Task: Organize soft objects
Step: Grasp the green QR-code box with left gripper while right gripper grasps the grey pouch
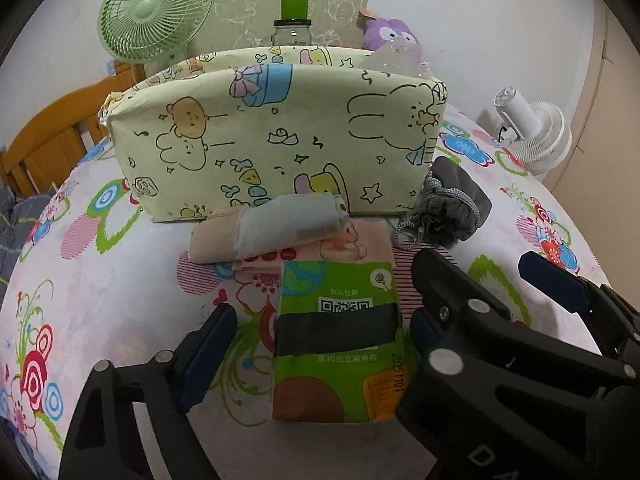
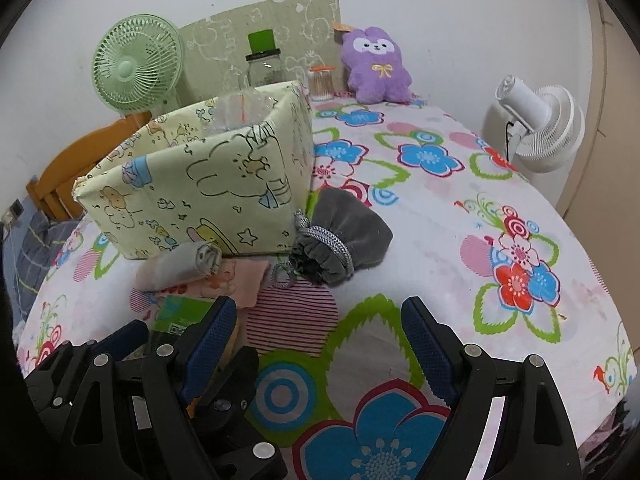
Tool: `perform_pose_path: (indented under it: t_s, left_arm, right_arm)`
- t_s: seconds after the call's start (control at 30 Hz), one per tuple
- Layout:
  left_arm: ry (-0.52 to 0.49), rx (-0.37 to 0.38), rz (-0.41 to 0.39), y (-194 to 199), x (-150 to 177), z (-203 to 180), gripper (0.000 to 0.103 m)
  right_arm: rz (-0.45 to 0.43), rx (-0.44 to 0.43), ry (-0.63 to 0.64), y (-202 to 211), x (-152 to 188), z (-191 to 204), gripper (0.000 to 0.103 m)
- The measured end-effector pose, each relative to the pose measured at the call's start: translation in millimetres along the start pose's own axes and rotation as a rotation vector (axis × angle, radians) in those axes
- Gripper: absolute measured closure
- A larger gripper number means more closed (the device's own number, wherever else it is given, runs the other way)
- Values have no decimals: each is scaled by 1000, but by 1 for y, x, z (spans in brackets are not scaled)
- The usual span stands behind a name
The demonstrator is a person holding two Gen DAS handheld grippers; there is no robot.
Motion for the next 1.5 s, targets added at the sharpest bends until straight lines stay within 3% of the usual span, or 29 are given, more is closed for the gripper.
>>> perform_pose_path:
  t_s: [0.13, 0.17, 0.2, 0.5, 0.7, 1.23, 1.3, 1.37, 1.5]
  left_arm:
    - [-18, -24, -17, 2, -1, -1, 39]
    - [-22, -19, -17, 2, -1, -2, 49]
    - [-23, -20, -17, 4, -1, -3, 51]
    - [-64, -58, -92, 23, -14, -9, 53]
    - [-41, -63, -108, 22, -27, -8, 53]
    - [-14, -91, -52, -9, -32, -4, 53]
    - [-11, -88, -52, -9, -32, -4, 53]
    - [-13, -90, -52, -9, -31, -4, 53]
    - [-21, -95, -56, -9, -30, -6, 53]
  right_arm:
    - [10, 5, 0, -3, 2, -2, 16]
    - [12, 2, -3, -4, 2, -2, 16]
    - [13, 0, -7, -4, 3, -3, 16]
    - [-22, -16, -9, 5, -6, -3, 16]
    - [-52, -32, -18, 4, -22, -4, 16]
    - [33, -52, -31, -38, -23, -15, 16]
    - [36, -56, -32, -41, -22, -15, 20]
    - [42, -51, -38, -41, -21, -16, 38]
    - [40, -53, -36, -40, -20, -15, 47]
Point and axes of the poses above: each gripper's, at about its wrist camera, not at the fingertips, and y roughly against the way its jaws point, z to its left, x to its underside, the point moved 10 cm from there along -y, roughly the way its jaws point, and after that the axes turned 9 degrees about y, right-handed, at the moved point
